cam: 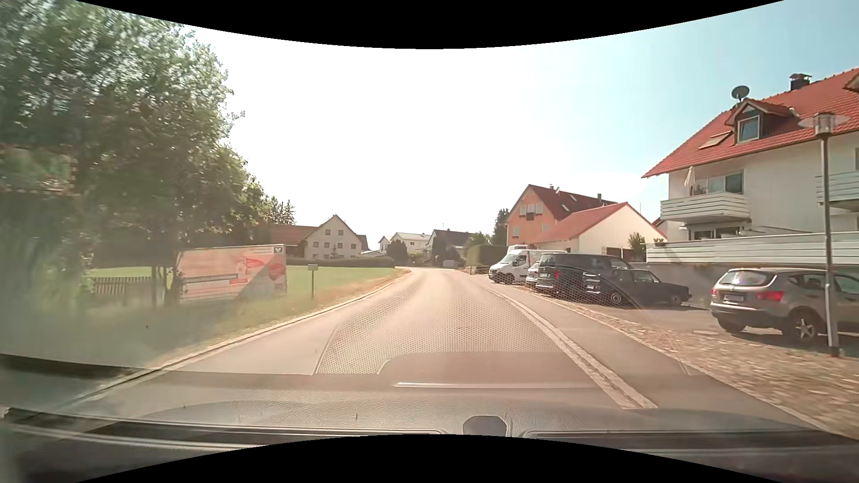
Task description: Follow the waypoints while adhering to traffic rules and regulations
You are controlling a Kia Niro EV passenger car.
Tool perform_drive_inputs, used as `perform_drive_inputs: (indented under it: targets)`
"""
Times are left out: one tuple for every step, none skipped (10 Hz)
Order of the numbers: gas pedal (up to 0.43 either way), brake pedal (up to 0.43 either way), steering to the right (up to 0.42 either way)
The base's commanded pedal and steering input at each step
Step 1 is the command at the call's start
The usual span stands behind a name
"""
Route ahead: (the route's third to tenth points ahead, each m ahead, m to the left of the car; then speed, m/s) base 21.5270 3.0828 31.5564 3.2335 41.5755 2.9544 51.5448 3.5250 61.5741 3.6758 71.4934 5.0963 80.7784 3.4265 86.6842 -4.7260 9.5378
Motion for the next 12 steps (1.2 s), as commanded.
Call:
perform_drive_inputs:
  targets:
    - [0.169, 0.006, 0.043]
    - [0.169, 0.006, 0.035]
    - [0.169, 0.006, 0.026]
    - [0.169, 0.006, 0.019]
    - [0.169, 0.006, 0.005]
    - [0.169, 0.006, -0.004]
    - [0.169, 0.006, -0.010]
    - [0.169, 0.006, -0.010]
    - [0.169, 0.006, -0.011]
    - [0.169, 0.006, -0.011]
    - [0.169, 0.006, -0.014]
    - [0.169, 0.006, -0.016]
